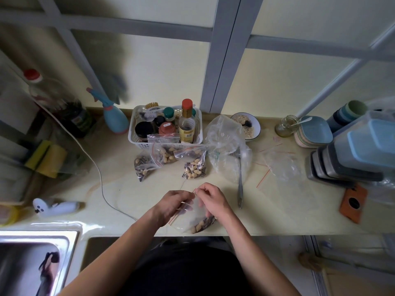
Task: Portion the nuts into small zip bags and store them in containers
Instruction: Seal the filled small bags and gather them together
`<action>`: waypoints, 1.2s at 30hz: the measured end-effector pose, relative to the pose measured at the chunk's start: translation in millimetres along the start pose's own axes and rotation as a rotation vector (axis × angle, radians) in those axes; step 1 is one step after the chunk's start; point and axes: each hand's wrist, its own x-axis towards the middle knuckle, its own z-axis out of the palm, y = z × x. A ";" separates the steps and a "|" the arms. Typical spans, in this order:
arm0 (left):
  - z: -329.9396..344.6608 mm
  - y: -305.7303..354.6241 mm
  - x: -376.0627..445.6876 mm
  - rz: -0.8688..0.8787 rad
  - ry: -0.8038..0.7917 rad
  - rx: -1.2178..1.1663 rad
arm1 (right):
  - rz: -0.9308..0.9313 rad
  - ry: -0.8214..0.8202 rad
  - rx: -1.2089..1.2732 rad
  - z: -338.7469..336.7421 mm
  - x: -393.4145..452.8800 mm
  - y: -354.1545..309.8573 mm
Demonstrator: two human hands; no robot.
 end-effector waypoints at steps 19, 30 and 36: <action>8.2 -6.9 4.9 0.097 0.100 0.123 | -0.133 0.103 -0.214 10.4 4.6 3.8; -2.1 -10.5 3.6 0.143 0.074 0.107 | -0.046 -0.002 -0.087 9.3 8.1 6.5; -0.2 -9.4 6.3 0.082 0.094 0.165 | -0.101 0.163 -0.193 16.9 9.5 9.6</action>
